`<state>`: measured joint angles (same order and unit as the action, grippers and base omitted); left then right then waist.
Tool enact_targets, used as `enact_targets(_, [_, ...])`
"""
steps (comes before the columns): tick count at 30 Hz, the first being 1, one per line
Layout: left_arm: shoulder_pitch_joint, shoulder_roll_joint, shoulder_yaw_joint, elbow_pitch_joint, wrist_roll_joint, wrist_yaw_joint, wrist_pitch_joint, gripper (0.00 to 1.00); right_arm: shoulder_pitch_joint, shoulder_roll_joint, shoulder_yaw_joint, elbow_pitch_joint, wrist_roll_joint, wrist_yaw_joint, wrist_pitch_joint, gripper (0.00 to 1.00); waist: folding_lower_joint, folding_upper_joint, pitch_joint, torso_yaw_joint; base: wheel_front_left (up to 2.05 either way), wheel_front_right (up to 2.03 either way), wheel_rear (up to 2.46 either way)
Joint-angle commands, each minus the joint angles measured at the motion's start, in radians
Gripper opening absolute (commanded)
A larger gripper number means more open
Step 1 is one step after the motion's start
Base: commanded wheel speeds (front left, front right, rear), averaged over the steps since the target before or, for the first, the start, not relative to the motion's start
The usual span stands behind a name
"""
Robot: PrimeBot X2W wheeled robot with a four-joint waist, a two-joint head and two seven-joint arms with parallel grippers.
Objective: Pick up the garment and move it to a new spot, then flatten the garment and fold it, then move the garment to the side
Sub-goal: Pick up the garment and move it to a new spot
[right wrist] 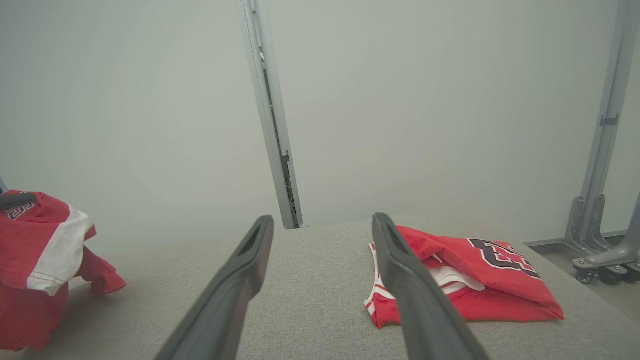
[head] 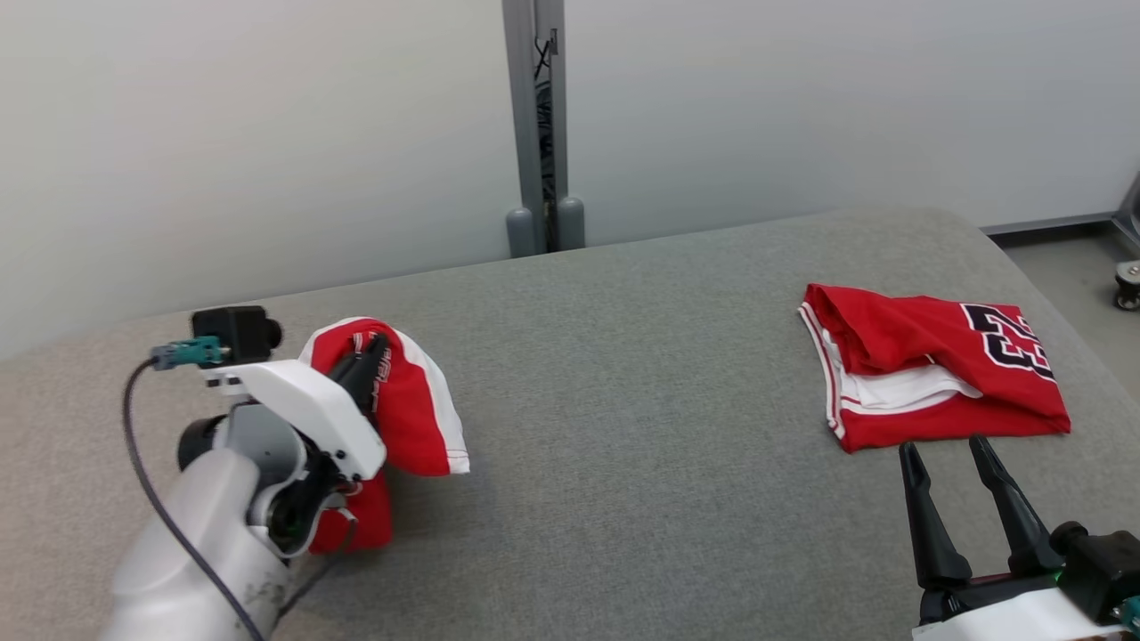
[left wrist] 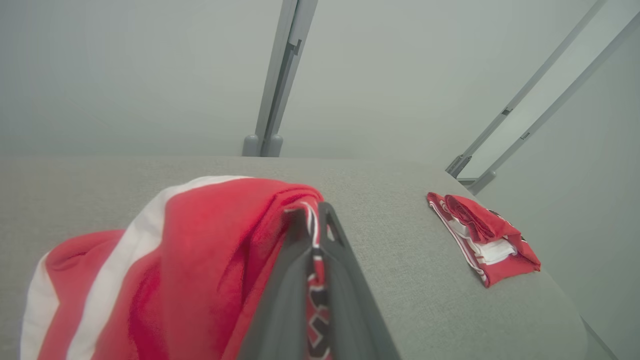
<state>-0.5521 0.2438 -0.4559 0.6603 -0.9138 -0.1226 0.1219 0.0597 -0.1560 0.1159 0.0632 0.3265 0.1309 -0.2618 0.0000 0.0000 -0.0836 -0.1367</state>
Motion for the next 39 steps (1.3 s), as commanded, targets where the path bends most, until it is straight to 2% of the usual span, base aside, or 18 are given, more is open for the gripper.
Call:
enact_targets(1, [0.0,-0.02,-0.01,0.01,0.013,0.005,-0.017,0.0,-0.008,0.0,0.001,0.001,0.003,0.0,-0.005,1.0,0.0,0.0,0.014,-0.024,0.0,0.0,0.0])
enact_targets(10, [-0.008,-0.137,-0.04,0.052,0.011,0.009,-0.101,0.0,-0.021,0.0,0.008,0.001,0.003,0.0,-0.005,1.0,0.0,0.0,0.038,-0.075,0.0,0.0,0.0])
enact_targets(15, [-0.023,-0.178,-0.085,0.094,0.009,0.0,-0.151,0.0,-0.032,-0.006,0.015,0.005,0.004,0.0,-0.005,1.0,0.0,0.0,0.051,-0.091,0.0,0.0,0.0])
enact_targets(20, [-0.043,-0.189,-0.144,0.114,-0.024,-0.008,-0.207,0.0,-0.044,-0.01,0.018,0.011,0.008,0.0,-0.005,1.0,0.0,0.0,0.054,-0.097,0.0,0.0,0.0])
enact_targets(25, [-0.061,-0.191,-0.251,0.085,-0.112,-0.009,-0.245,0.0,-0.053,-0.011,0.034,0.019,0.006,0.0,-0.005,1.0,0.0,0.0,0.05,-0.11,0.0,0.0,0.0])
enact_targets(31, [-0.09,-0.191,-0.368,0.116,-0.215,-0.005,-0.292,0.0,-0.066,-0.014,0.048,0.031,0.008,0.0,-0.005,1.0,0.0,0.0,0.052,-0.128,0.0,0.0,0.0])
enact_targets(32, [-0.095,-0.191,-0.388,0.124,-0.232,-0.002,-0.3,0.48,-0.068,-0.015,0.05,0.033,0.008,0.0,-0.005,1.0,0.0,0.0,0.052,-0.131,0.0,0.0,0.0])
enact_targets(33, [-0.099,-0.19,-0.403,0.128,-0.25,-0.003,-0.306,1.0,-0.07,-0.016,0.052,0.034,0.009,0.0,-0.005,1.0,0.0,0.0,0.052,-0.133,0.0,0.0,0.0])
enact_targets(39, [-0.122,-0.19,-0.494,0.15,-0.298,-0.006,-0.343,1.0,-0.056,-0.018,0.027,0.033,0.008,0.0,-0.005,1.0,0.0,0.0,0.048,-0.113,0.0,0.0,0.0])
